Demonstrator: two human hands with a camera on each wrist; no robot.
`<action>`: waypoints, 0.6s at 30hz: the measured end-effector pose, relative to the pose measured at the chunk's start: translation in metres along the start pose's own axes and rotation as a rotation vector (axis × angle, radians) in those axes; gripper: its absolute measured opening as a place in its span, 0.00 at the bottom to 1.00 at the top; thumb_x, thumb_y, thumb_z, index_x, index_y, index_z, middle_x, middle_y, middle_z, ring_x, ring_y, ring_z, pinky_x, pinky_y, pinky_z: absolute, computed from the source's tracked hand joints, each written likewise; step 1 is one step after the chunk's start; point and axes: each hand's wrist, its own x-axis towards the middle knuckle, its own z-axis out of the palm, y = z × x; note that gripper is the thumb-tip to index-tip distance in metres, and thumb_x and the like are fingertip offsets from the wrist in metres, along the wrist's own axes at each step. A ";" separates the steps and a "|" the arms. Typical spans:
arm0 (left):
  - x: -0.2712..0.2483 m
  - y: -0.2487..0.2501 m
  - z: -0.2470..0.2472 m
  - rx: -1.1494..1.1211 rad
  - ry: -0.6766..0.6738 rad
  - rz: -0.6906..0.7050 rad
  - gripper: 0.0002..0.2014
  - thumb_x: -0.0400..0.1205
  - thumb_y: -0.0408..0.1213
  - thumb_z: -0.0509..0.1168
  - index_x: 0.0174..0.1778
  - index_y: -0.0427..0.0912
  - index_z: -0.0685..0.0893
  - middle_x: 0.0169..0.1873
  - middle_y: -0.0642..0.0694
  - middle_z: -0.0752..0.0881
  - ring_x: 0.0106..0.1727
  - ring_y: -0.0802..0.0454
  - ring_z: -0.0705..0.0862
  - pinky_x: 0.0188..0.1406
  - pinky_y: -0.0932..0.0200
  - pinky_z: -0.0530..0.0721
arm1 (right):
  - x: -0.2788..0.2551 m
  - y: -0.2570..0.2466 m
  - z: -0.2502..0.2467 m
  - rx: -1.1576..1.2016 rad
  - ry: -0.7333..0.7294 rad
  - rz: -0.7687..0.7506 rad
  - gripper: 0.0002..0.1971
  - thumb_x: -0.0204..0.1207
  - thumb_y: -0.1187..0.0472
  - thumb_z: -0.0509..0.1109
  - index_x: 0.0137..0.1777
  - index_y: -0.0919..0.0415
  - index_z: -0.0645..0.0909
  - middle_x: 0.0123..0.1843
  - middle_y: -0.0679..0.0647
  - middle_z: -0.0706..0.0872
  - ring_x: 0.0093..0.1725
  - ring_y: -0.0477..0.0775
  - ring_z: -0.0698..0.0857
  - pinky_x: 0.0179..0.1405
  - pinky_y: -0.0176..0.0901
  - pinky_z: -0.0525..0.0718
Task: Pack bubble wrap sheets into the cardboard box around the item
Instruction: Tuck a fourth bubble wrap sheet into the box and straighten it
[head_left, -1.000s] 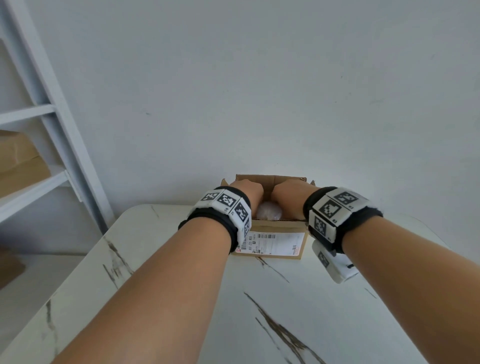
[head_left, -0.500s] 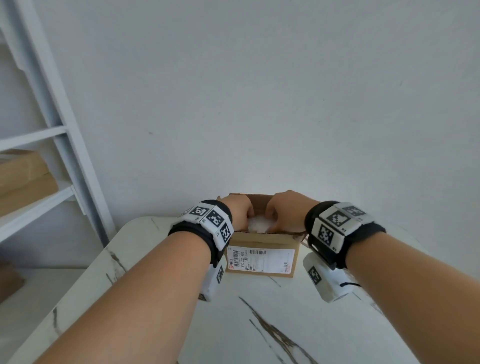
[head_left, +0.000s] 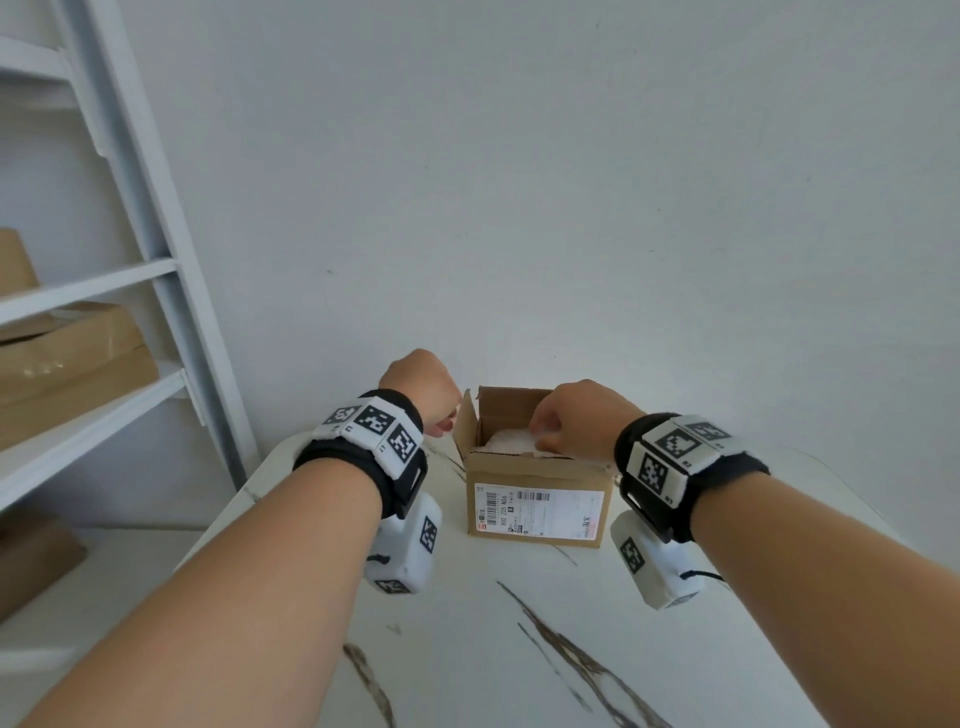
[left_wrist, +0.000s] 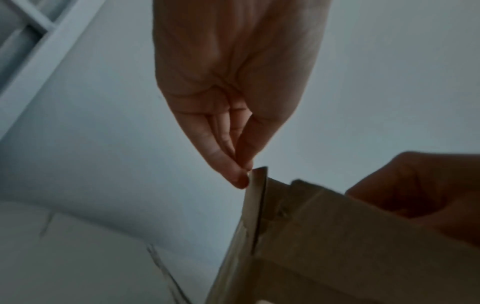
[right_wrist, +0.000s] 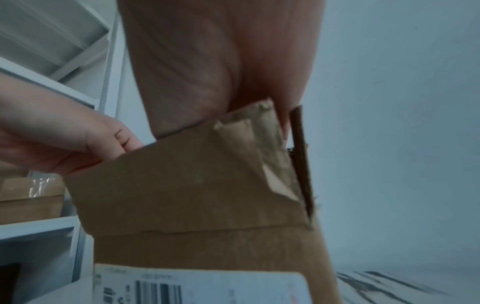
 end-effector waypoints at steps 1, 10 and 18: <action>-0.002 0.000 0.002 -0.064 -0.053 -0.014 0.08 0.81 0.25 0.64 0.48 0.32 0.89 0.46 0.35 0.92 0.48 0.42 0.92 0.53 0.49 0.90 | 0.000 0.000 0.000 0.012 0.011 0.005 0.11 0.79 0.56 0.67 0.58 0.52 0.87 0.58 0.47 0.88 0.59 0.51 0.84 0.59 0.44 0.83; -0.005 0.002 0.027 -0.004 -0.238 0.154 0.10 0.78 0.33 0.72 0.53 0.47 0.93 0.53 0.49 0.91 0.53 0.50 0.88 0.45 0.63 0.83 | -0.007 0.015 0.002 0.121 0.288 0.061 0.14 0.78 0.65 0.61 0.54 0.55 0.87 0.55 0.50 0.88 0.55 0.52 0.84 0.56 0.44 0.82; -0.005 0.004 0.028 0.004 -0.332 0.096 0.20 0.83 0.54 0.59 0.53 0.46 0.92 0.53 0.44 0.90 0.55 0.46 0.87 0.59 0.56 0.83 | -0.017 0.038 0.001 0.403 0.476 0.354 0.12 0.75 0.62 0.60 0.43 0.68 0.83 0.40 0.61 0.89 0.43 0.63 0.87 0.44 0.53 0.87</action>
